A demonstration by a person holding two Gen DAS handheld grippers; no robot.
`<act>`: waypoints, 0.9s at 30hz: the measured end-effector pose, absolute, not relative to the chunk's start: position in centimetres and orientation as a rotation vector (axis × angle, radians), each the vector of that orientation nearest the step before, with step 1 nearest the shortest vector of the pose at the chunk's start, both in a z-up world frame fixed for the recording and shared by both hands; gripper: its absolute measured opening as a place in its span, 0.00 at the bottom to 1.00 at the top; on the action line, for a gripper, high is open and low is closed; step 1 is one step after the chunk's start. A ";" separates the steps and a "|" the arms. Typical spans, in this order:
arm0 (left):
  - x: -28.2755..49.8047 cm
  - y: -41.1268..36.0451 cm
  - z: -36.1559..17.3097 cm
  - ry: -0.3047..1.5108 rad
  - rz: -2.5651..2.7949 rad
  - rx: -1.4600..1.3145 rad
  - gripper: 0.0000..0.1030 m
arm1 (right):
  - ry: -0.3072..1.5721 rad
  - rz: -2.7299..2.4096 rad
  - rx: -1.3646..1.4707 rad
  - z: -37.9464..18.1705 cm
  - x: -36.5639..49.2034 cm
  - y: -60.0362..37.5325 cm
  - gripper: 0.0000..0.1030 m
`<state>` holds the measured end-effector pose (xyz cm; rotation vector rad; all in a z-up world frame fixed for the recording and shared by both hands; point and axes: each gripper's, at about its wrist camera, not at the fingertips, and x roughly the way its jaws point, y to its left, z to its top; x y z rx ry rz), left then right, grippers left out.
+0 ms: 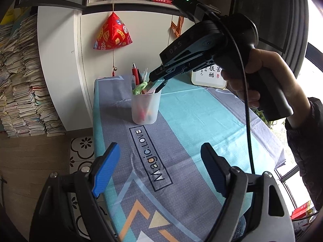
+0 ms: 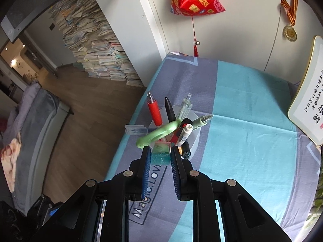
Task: Organize stationery
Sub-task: 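Carry the eraser to the cup and set it against the cup with the right tool, then open the right tool to release the eraser beside the cup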
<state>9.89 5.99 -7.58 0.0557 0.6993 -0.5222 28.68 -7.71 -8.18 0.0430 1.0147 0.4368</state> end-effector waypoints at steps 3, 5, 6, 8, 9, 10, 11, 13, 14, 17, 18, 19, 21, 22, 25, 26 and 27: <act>9.6 5.9 -7.8 0.705 -0.521 0.055 0.79 | 0.957 0.447 0.044 -7.0 27.3 -8.2 0.24; 9.4 5.7 -7.9 0.702 -0.519 0.059 0.79 | 0.912 0.430 0.037 -6.5 27.0 -8.4 0.34; 9.4 5.7 -7.9 0.703 -0.512 0.059 0.79 | 0.907 0.412 0.026 -6.3 27.1 -8.3 0.37; 9.2 5.8 -8.0 0.706 -0.508 0.055 0.79 | 0.911 0.415 0.022 -6.4 27.2 -8.2 0.37; 9.1 5.9 -8.1 0.707 -0.509 0.052 0.79 | 0.907 0.433 0.021 -6.4 27.1 -8.1 0.37; 9.1 6.0 -8.1 0.711 -0.506 0.050 0.79 | 0.899 0.440 0.005 -6.4 26.8 -8.0 0.37; 9.1 6.1 -8.3 0.717 -0.498 0.050 0.79 | 0.891 0.432 -0.030 -6.6 26.5 -7.9 0.37; 9.1 6.4 -8.5 0.725 -0.491 0.041 0.79 | 0.867 0.416 -0.058 -6.8 25.7 -8.3 0.37; 9.1 6.5 -8.6 0.726 -0.491 0.034 0.79 | 0.861 0.424 -0.048 -6.9 25.3 -8.7 0.37; 8.9 6.7 -8.9 0.726 -0.490 0.011 0.79 | 0.844 0.449 0.016 -7.4 23.3 -10.9 0.37; 8.9 6.6 -9.0 0.721 -0.484 0.006 0.79 | 0.833 0.446 0.025 -7.7 22.4 -11.6 0.37; 8.8 6.5 -9.1 0.718 -0.478 0.002 0.79 | 0.819 0.437 0.021 -8.0 21.4 -12.1 0.37; 8.7 6.2 -9.4 0.720 -0.470 0.001 0.79 | 0.788 0.396 -0.004 -8.7 19.4 -13.1 0.38; 8.6 5.9 -9.6 0.721 -0.466 0.001 0.79 | 0.770 0.371 -0.020 -9.1 18.4 -13.4 0.40; 8.2 5.3 -10.0 0.722 -0.468 0.010 0.79 | 0.725 0.294 -0.050 -10.6 15.4 -14.6 0.53; 8.0 5.0 -10.1 0.718 -0.469 0.015 0.79 | 0.712 0.258 -0.051 -11.1 14.6 -15.2 0.53; 7.8 4.8 -10.2 0.717 -0.469 0.015 0.79 | 0.705 0.218 -0.044 -11.6 13.8 -15.9 0.54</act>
